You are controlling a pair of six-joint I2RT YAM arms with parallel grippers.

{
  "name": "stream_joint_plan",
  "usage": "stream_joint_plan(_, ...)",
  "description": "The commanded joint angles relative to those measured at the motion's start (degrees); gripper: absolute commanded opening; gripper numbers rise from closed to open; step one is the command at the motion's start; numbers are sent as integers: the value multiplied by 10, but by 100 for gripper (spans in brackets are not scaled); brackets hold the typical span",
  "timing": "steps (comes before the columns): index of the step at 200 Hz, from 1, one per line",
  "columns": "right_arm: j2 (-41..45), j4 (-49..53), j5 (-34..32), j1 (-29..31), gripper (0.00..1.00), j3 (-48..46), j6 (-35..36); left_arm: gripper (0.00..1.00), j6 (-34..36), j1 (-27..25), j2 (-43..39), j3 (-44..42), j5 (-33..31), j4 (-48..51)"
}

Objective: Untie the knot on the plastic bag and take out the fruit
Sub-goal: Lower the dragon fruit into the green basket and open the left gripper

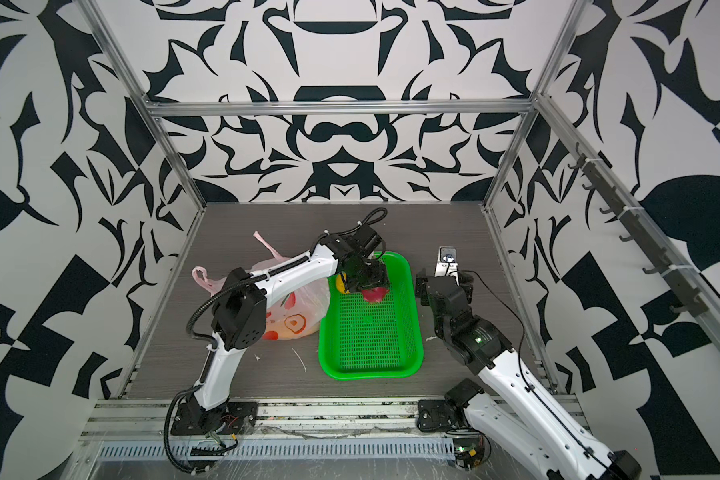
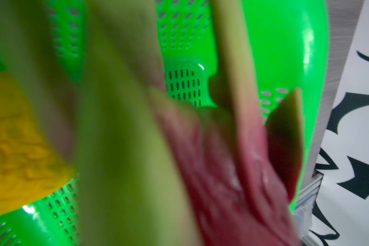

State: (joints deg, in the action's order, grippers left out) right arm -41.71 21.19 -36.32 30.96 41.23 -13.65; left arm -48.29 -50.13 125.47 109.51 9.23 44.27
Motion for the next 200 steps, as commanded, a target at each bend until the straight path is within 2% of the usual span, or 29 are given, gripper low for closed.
stream_joint_plan(1,8,-8,-12,-3,85,-4,-10,51,-10,-5,16,33,7,12)
stream_joint_plan(200,1,-24,8,-19,85,-13,-19,54,-23,-27,77,71,25,16)
